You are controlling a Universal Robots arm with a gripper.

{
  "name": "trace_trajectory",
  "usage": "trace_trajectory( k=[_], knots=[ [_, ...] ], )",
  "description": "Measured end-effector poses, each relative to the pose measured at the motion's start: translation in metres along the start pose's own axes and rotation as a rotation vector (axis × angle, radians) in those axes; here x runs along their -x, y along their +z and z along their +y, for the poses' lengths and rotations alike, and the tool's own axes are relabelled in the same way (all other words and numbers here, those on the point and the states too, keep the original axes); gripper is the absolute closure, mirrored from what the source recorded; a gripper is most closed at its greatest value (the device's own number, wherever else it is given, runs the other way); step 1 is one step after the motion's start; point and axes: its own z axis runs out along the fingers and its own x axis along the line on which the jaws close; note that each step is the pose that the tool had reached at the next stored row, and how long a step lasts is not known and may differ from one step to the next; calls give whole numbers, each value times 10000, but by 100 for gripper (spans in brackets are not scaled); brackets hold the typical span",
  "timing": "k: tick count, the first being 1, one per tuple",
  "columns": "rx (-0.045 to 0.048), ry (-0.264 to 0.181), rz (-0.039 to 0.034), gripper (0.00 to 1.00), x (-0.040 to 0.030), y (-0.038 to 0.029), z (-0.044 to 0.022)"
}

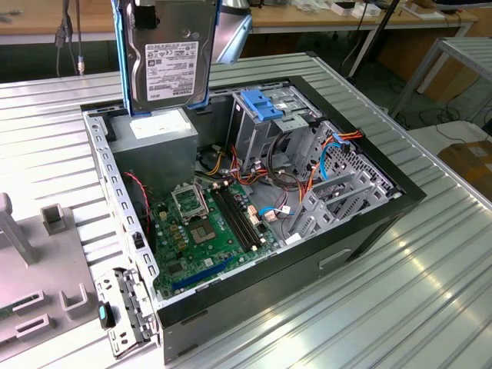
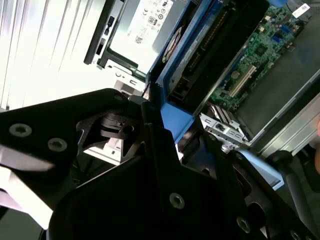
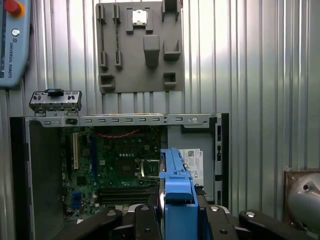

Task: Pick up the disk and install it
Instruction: 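Insert the disk into the insertion slot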

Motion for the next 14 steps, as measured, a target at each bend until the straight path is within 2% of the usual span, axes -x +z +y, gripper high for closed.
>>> trace_trajectory(
  k=[4,6,14],
  knots=[
    [0,0,0,63,-135,12,-3],
    [1,0,1,63,-165,13,-4],
    [0,0,-1,63,-371,27,-10]
  ],
)
